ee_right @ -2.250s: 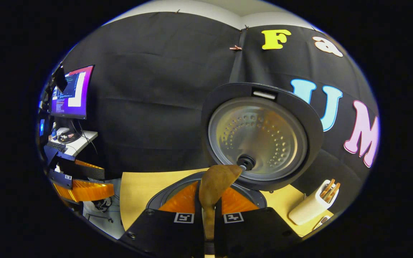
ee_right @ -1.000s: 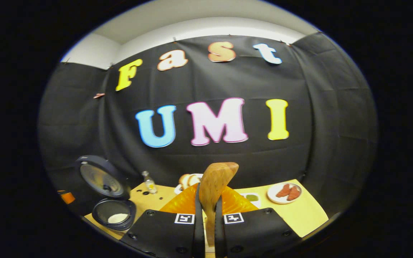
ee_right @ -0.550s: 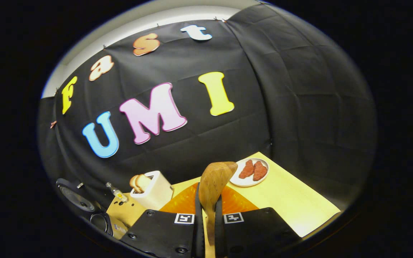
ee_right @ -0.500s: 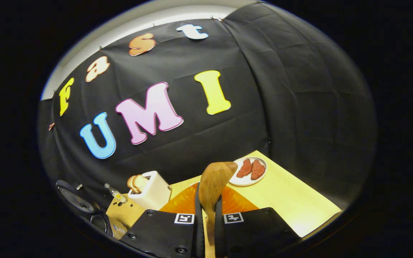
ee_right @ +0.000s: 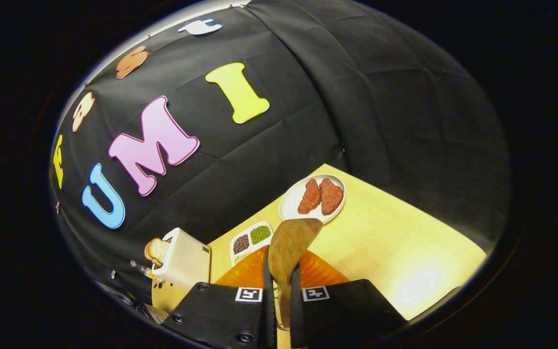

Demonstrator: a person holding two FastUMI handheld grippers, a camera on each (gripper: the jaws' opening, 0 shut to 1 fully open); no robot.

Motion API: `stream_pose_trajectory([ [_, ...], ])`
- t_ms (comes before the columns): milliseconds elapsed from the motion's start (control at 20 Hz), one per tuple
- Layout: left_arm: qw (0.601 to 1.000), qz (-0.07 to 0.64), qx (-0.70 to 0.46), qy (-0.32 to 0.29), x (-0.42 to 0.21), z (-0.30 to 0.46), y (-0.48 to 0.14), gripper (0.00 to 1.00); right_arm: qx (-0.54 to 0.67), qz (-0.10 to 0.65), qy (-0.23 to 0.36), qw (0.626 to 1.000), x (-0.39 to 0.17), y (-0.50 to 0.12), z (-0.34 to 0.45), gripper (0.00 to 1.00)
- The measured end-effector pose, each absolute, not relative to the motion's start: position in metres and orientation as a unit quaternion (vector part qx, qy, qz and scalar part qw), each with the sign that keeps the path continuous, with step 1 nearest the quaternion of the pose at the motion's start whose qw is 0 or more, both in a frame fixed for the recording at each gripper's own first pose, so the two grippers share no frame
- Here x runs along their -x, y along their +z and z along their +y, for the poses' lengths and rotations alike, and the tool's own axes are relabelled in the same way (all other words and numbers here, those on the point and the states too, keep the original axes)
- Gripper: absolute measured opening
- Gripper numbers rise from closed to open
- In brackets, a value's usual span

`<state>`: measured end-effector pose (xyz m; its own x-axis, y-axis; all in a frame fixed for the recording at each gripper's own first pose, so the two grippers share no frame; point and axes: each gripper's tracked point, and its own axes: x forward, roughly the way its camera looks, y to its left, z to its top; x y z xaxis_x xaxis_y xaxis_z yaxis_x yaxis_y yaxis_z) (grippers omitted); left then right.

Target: Close the left gripper, press the button to open the rice cooker; take a wooden spoon from the chopstick holder with the right hand, scoop a spoonful of rice and pour it into the rice cooker, then put the wooden spoon back into the chopstick holder.

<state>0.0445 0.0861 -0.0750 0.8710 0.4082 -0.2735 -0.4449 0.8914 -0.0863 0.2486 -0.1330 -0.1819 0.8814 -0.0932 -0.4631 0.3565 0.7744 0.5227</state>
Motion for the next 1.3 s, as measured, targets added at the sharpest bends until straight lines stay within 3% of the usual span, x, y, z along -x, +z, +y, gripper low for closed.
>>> stream_pose_trajectory([
  [200,0.964,0.128,0.051,0.229,-0.050,0.079,-0.065,0.95,-0.312,0.239,-0.130,0.910,-0.251,-0.221,-0.134,0.15],
  [600,0.967,0.069,-0.003,0.244,-0.061,0.096,-0.012,0.95,-0.327,0.238,-0.124,0.906,-0.238,-0.219,-0.128,0.24],
  [700,0.971,0.031,-0.032,0.237,-0.064,0.105,0.015,0.95,-0.301,0.235,-0.125,0.916,-0.226,-0.212,-0.125,0.51],
  [750,0.973,0.014,-0.049,0.227,-0.067,0.107,0.027,0.96,-0.289,0.229,-0.127,0.921,-0.219,-0.204,-0.124,0.72],
  [850,0.977,0.001,-0.080,0.200,-0.074,0.112,0.038,0.95,-0.277,0.214,-0.133,0.927,-0.201,-0.187,-0.119,0.99],
  [1300,0.986,-0.050,-0.101,0.120,-0.111,0.131,0.071,0.92,-0.162,0.125,-0.142,0.969,-0.061,-0.109,-0.081,0.98],
])
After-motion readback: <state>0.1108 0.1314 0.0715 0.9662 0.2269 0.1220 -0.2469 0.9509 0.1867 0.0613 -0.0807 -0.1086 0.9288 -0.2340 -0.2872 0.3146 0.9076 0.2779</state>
